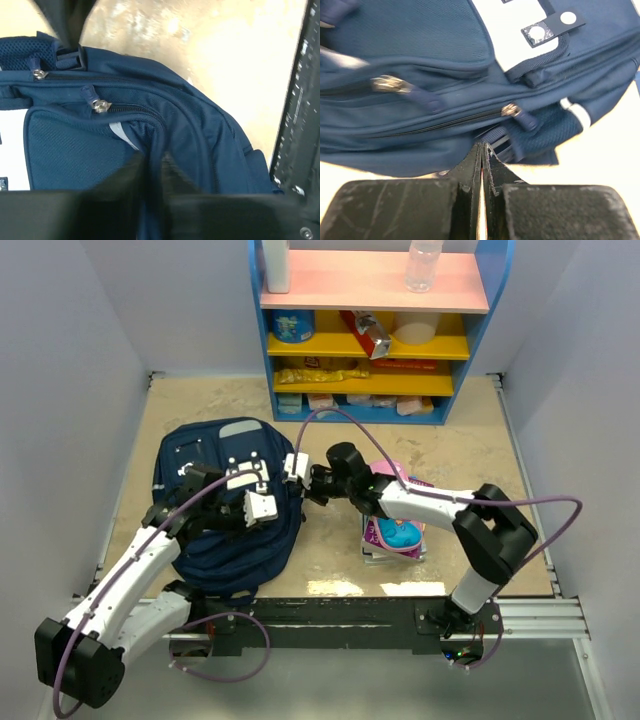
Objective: Pack the student bag
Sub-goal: Unzip the student bag at the center of the board.
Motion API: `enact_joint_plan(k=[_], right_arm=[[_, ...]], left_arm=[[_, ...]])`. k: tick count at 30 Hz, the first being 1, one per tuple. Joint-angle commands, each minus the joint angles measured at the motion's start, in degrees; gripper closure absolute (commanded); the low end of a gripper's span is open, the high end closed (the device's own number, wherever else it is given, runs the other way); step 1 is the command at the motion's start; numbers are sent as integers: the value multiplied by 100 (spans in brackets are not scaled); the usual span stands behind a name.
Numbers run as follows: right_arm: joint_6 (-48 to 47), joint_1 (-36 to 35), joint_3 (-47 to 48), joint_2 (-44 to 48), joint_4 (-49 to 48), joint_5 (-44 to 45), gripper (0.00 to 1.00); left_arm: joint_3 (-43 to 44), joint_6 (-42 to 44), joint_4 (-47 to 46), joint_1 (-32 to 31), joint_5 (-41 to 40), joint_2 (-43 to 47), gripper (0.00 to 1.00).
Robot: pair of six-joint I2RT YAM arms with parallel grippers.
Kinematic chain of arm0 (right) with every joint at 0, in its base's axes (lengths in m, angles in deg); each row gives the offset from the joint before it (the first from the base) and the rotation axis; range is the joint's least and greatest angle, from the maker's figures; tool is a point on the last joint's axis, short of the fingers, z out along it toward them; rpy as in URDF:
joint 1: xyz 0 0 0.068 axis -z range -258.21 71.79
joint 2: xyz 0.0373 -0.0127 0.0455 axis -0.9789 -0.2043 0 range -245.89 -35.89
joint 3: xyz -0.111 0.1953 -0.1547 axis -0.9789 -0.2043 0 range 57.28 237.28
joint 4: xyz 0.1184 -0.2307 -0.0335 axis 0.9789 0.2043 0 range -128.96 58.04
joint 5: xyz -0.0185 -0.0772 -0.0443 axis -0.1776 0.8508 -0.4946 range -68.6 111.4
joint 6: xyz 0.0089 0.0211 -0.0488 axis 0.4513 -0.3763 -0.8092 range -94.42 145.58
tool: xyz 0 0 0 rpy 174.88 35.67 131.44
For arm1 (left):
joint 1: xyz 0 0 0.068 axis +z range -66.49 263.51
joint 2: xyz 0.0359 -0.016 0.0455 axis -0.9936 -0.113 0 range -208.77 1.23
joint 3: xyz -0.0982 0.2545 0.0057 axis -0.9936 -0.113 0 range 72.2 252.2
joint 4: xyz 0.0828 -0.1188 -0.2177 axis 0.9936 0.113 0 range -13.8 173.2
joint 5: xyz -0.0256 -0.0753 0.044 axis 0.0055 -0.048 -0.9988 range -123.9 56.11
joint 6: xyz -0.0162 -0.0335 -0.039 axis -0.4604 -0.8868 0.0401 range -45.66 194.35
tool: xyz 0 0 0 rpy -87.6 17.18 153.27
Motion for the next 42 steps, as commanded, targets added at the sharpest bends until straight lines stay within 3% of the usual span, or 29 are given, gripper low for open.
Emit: enact_joint_plan(k=[1, 2, 3, 4, 6, 9, 12, 13, 17, 24, 27, 34, 42], right_arm=[[674, -41, -435, 581, -762, -35, 100], [692, -41, -497, 608, -841, 122, 100], [692, -41, -497, 574, -859, 210, 100], [614, -41, -489, 547, -850, 298, 100], [526, -41, -427, 477, -903, 561, 100], [140, -41, -418, 398, -1070, 939, 62], [-370, -33, -269, 240, -991, 1274, 44], [-571, -33, -234, 196, -956, 1405, 43], [-784, -15, -59, 125, -947, 1275, 42], [-907, -15, 293, -174, -569, 555, 57], [-855, -15, 329, -209, -490, 247, 59], [-881, -24, 408, -384, -209, -123, 50], [-907, -15, 689, -701, -16, -237, 51]], left_arm=[[266, -566, -855, 10, -42, -124, 65], [318, -549, -829, 10, -16, -177, 64], [510, -444, -733, 19, 97, -230, 80], [591, -330, -463, 19, 186, -343, 87], [670, -162, -259, 10, 361, -397, 93], [609, 84, 111, 10, 398, -292, 94], [521, 295, 313, 10, 266, -99, 95], [486, 374, 453, 10, 239, -20, 96], [460, 787, 735, 19, 125, 95, 98], [425, 1086, 1060, 10, 187, 130, 99], [380, 1130, 1043, 1, 160, 174, 99], [398, 1157, 1052, 10, 116, 227, 99], [503, 1315, 1315, 10, 107, 350, 98]])
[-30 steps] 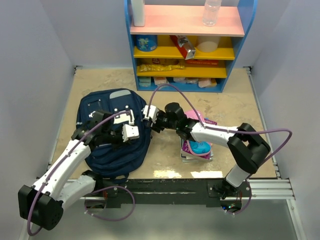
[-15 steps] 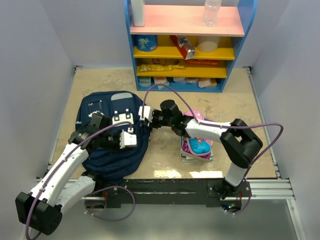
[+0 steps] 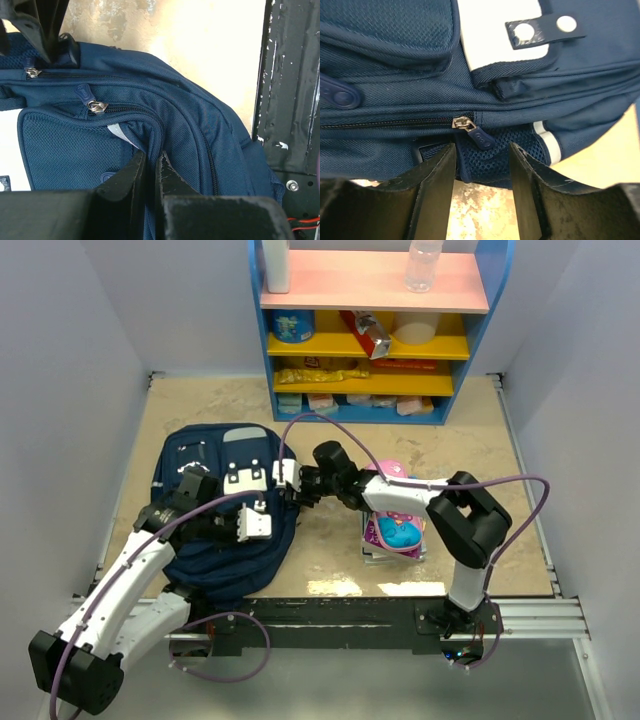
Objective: Pack the student bag
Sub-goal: Unzip the student bag at the center of the board.
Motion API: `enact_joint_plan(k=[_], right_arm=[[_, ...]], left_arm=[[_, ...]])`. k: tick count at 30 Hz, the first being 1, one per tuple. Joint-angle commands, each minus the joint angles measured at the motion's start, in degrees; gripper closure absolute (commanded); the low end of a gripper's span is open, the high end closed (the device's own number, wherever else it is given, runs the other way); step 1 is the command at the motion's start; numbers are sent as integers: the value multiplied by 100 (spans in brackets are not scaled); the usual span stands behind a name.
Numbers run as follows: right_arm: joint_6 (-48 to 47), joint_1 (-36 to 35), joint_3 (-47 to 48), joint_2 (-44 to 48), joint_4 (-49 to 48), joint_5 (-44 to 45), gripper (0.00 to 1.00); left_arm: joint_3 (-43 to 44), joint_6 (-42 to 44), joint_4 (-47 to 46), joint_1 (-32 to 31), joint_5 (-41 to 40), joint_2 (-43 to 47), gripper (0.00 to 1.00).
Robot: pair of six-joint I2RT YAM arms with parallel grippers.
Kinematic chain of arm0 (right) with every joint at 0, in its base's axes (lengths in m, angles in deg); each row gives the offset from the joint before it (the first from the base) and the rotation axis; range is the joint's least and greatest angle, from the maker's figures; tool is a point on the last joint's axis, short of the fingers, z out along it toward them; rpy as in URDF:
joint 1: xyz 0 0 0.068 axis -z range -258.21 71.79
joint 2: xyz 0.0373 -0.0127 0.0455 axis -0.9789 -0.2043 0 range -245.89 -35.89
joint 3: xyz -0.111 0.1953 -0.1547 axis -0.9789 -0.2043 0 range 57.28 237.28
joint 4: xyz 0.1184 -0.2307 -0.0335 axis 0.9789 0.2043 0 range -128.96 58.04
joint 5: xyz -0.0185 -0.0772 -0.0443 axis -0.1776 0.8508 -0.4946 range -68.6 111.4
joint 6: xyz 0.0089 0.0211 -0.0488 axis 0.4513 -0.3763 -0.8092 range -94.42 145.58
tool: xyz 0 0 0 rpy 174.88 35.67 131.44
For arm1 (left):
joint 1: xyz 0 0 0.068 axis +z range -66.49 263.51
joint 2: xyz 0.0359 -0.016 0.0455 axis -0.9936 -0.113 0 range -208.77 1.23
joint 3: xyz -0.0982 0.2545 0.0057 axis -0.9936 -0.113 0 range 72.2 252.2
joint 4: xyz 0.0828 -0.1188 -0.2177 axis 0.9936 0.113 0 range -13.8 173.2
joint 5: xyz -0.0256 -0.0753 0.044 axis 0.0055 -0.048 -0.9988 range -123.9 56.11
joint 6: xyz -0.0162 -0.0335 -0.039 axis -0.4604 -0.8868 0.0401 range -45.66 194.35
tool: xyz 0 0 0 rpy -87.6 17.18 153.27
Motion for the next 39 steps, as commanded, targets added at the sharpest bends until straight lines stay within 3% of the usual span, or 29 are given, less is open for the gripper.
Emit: enact_joint_plan(k=[1, 7, 11, 15, 20, 24, 28, 31, 35, 39], right_arm=[[-96, 11, 342, -89, 72, -222, 52], [-88, 20, 473, -239, 142, -265, 61], [-17, 20, 482, -300, 142, -397, 79], [88, 20, 412, -300, 107, -432, 90], [132, 20, 307, -177, 54, -406, 99], [272, 20, 166, 42, -103, -266, 100], [580, 20, -246, 429, -639, 15, 100], [668, 20, -440, 622, -807, 156, 100], [852, 20, -669, 789, -1052, 358, 100], [923, 20, -731, 781, -1150, 385, 100]], left_arm=[[226, 270, 76, 16, 158, 201, 98], [323, 305, 190, 8, 149, 210, 98], [314, 314, 199, 8, 140, 219, 98], [323, 332, 164, 8, 149, 228, 98], [349, 305, 103, 8, 184, 175, 98], [340, 113, -81, 16, 184, 131, 96], [314, -431, -520, 8, 26, -9, 51], [602, -1030, -890, 25, -387, -281, 47], [1148, -1215, -969, 455, -186, -668, 42], [1736, -577, -743, 1132, 332, -1221, 39]])
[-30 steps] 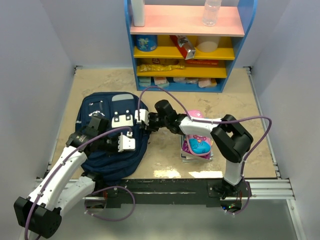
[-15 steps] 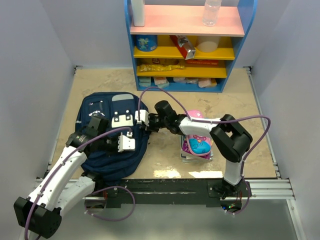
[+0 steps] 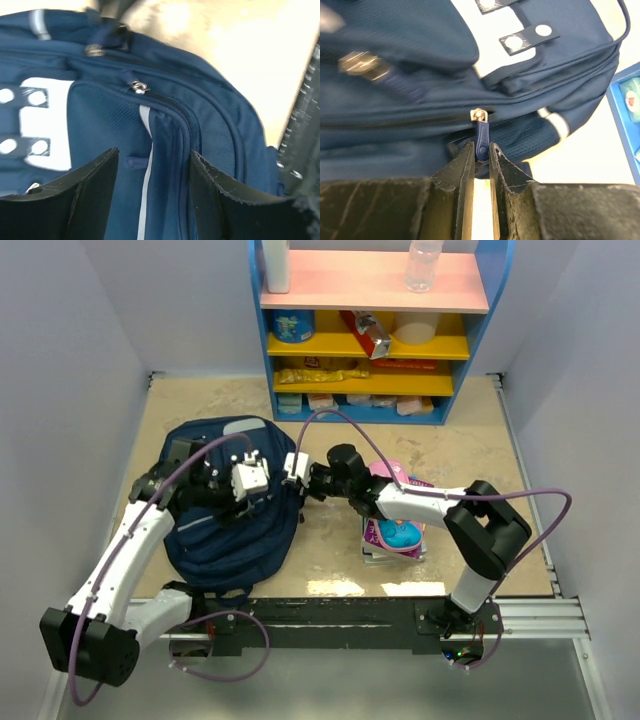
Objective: Pack the student bag
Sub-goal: Unzip the student bag at the center of the board.
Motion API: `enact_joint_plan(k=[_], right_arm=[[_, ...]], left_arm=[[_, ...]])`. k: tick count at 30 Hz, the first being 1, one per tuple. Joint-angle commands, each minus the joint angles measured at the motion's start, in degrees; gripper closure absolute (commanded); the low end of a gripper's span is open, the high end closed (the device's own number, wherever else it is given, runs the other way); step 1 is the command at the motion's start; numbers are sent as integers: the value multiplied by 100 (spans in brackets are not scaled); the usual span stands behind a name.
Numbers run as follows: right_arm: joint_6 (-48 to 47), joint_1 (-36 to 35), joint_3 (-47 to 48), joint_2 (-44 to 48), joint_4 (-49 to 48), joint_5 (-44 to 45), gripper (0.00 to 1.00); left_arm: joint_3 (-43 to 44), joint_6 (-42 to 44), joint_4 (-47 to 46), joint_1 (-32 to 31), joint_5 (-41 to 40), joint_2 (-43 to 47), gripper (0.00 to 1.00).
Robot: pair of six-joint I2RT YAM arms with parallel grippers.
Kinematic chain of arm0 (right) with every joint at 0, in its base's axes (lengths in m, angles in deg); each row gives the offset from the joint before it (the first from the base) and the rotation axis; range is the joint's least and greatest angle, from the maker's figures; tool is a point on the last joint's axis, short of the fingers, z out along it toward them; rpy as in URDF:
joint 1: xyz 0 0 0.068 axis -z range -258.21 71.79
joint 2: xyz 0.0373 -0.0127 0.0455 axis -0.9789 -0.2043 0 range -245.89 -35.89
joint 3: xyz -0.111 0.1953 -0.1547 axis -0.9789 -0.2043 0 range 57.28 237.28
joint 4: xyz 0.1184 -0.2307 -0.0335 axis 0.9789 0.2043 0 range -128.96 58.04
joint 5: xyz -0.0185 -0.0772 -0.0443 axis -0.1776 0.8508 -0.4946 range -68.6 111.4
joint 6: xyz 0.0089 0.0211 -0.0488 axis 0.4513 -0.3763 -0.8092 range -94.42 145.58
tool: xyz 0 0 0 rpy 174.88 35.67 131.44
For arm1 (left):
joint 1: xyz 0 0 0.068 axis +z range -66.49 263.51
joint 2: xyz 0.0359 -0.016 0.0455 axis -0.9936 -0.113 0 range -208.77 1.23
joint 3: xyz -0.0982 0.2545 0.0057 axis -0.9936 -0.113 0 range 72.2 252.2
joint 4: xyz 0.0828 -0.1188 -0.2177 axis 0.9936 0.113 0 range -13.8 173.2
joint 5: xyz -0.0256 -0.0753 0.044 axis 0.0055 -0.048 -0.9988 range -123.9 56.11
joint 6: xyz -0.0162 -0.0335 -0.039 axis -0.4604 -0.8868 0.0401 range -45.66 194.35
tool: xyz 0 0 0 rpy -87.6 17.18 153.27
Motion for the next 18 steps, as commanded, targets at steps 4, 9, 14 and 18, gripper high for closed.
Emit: enact_joint_plan(k=[4, 9, 14, 18], right_arm=[[224, -15, -121, 230, -376, 53, 100], [241, -15, -156, 265, -367, 140, 100], [303, -15, -113, 222, -402, 394, 100], [399, -6, 115, 38, -341, 711, 76]], left_arm=[[1514, 538, 152, 632, 548, -1100, 38], [1955, 906, 566, 624, 1110, -1374, 0], [1885, 1002, -92, 659, 690, -1698, 1], [2455, 1039, -189, 712, 680, -2313, 8]])
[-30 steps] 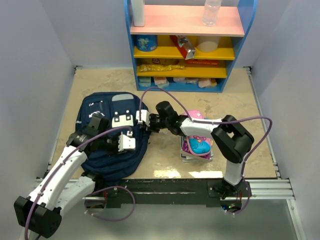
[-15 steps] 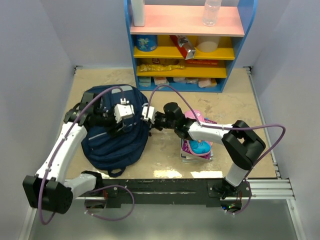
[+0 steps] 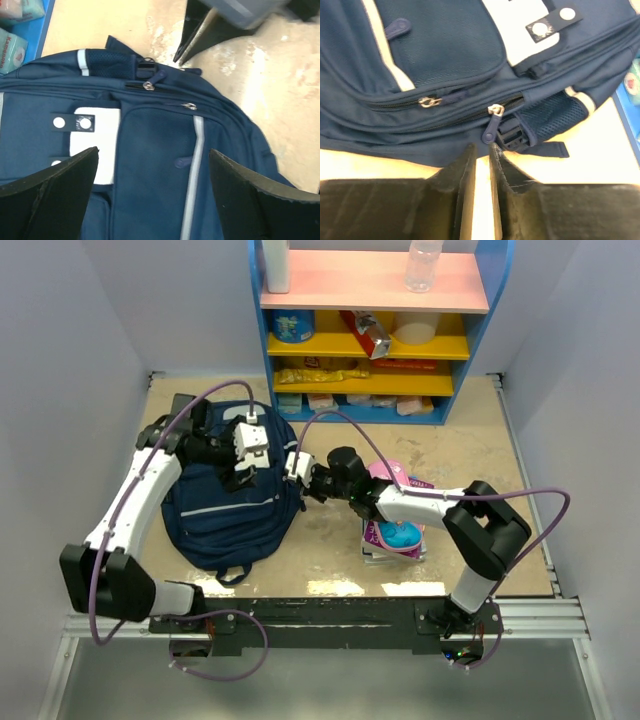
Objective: Pack the student bag
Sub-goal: Unzip the student bag at the center of the board.
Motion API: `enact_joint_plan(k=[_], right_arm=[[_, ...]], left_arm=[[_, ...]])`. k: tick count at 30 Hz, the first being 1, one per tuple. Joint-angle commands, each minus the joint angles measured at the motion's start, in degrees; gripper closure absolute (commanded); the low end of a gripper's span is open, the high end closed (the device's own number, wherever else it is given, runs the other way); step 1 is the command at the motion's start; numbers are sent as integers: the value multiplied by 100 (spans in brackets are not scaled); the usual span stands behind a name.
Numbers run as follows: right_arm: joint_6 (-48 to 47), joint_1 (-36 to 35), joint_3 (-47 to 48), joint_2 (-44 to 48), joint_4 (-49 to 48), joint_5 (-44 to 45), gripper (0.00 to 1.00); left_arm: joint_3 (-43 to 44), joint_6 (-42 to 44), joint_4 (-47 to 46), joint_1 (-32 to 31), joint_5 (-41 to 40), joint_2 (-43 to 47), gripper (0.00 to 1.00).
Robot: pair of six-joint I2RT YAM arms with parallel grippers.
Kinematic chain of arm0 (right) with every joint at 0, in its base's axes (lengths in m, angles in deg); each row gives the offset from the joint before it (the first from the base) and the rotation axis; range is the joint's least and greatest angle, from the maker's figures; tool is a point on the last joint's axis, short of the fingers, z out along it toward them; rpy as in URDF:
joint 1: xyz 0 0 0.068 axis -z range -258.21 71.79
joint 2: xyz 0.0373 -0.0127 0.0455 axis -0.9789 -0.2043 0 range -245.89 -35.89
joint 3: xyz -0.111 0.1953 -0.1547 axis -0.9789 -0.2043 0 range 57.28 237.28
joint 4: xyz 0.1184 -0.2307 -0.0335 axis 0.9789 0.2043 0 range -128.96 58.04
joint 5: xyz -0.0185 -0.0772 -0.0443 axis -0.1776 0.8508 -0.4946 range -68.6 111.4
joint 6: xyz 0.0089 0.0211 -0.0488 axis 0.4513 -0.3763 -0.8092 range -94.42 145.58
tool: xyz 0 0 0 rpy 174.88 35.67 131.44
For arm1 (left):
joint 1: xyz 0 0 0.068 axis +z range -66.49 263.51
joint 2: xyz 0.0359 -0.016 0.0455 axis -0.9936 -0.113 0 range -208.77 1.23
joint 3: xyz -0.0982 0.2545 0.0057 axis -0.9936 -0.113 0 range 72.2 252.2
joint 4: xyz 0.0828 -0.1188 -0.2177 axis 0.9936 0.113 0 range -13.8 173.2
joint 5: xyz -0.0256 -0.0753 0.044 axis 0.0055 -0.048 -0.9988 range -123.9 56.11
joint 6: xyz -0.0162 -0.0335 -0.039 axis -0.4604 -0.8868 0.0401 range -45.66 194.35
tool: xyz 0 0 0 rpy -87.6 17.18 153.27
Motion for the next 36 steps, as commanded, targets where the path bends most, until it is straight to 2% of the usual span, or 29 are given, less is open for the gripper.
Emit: enact_joint_plan(k=[1, 3, 6, 11, 15, 22, 26, 32, 36], right_arm=[[179, 18, 339, -37, -107, 423, 69], [197, 36, 715, -301, 296, 362, 57], [179, 36, 1095, -590, 693, 230, 46], [179, 36, 1244, -802, 727, 256, 46], [100, 44, 1359, -925, 904, 248, 55], [73, 36, 1693, -1268, 1352, 300, 62], [100, 36, 1772, -1364, 1370, 300, 71], [188, 36, 1790, -1365, 1397, 432, 100], [310, 36, 1465, -1032, 1124, 371, 100]], left_arm=[[697, 232, -338, 122, 77, -724, 9], [916, 197, -372, 157, 129, -989, 12], [857, -40, -601, 253, 95, -1061, 18], [295, -137, -1040, 412, -37, -815, 24], [118, -190, -1173, 543, -20, -604, 26], [144, -207, -971, 596, 234, -490, 30], [4, -172, -865, 596, 305, -349, 31], [-155, -382, -1163, 596, 42, -375, 29], [38, -340, -1594, 596, -125, -760, 22]])
